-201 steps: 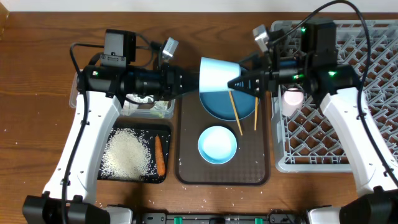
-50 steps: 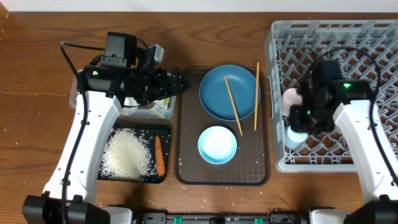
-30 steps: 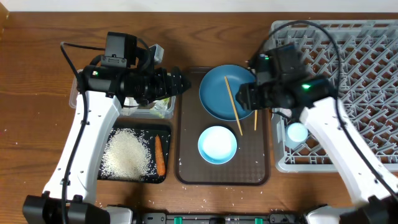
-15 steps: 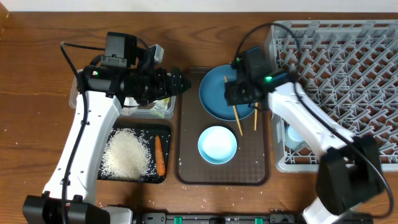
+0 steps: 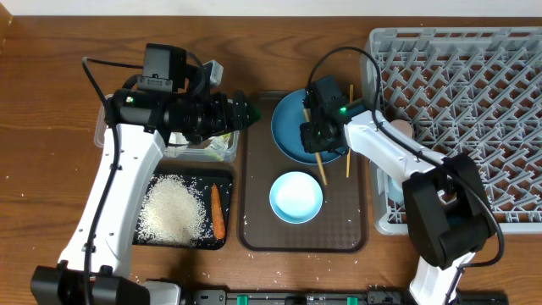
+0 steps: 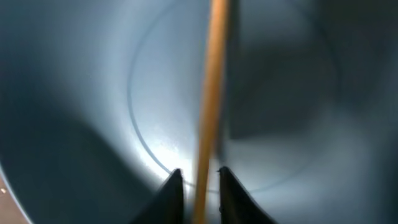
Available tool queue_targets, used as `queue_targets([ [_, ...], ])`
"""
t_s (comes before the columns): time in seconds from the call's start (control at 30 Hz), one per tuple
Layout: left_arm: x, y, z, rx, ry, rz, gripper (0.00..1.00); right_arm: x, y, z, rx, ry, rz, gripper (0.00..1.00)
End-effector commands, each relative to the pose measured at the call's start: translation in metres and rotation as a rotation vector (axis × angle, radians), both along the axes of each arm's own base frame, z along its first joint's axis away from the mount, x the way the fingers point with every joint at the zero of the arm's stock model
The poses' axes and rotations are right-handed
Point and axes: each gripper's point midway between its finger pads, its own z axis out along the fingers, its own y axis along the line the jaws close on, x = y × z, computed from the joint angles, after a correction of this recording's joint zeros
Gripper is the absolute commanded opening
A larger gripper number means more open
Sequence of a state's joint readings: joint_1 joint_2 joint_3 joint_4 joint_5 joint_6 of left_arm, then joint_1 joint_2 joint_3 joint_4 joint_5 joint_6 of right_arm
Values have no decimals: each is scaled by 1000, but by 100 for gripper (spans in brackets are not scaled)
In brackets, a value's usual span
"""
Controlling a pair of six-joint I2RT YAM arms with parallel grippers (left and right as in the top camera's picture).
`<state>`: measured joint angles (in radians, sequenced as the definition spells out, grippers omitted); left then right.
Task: Sort waste into correct bins and load items into the dishwasher rack
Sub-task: 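Move the right gripper to a chopstick on the blue plate and grasp it, then carry the chopstick into the rack and release it upright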
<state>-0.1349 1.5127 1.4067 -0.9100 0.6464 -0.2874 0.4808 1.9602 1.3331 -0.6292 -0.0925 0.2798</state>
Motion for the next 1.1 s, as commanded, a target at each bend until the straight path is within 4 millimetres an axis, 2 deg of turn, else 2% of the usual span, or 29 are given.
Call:
queue_targets([
  [0.0,2,1,1,12,-10,-1,95,0,-1,-2,-18,-8,7,9],
  [0.07,2,1,1,12,-10,-1,95,2,0,4,-11,-20,7,1],
  [0.2,2,1,1,12,-10,-1,95,13,6,31,15,-88,32,1],
  [0.3,2,1,1,12,-10,-2,95,19,7,69,33,-150,52,1],
  [0.43,2,1,1,12,-10,-1,95,23,-6,123,33,-257,115,1],
  [0.53,2,1,1,12,-10,-1,95,23,-34,156,-8,-331,109,1],
  [0.7,2,1,1,12,-10,-1,95,18,-120,186,-208,-376,-36,1],
  [0.83,2,1,1,12,-10,-1,95,14,-164,187,-295,-352,-29,1],
  [0.93,2,1,1,12,-10,-1,95,13,-196,178,-343,-312,-34,1],
  [1.07,2,1,1,12,-10,-1,95,20,-237,166,-363,-279,-136,1],
])
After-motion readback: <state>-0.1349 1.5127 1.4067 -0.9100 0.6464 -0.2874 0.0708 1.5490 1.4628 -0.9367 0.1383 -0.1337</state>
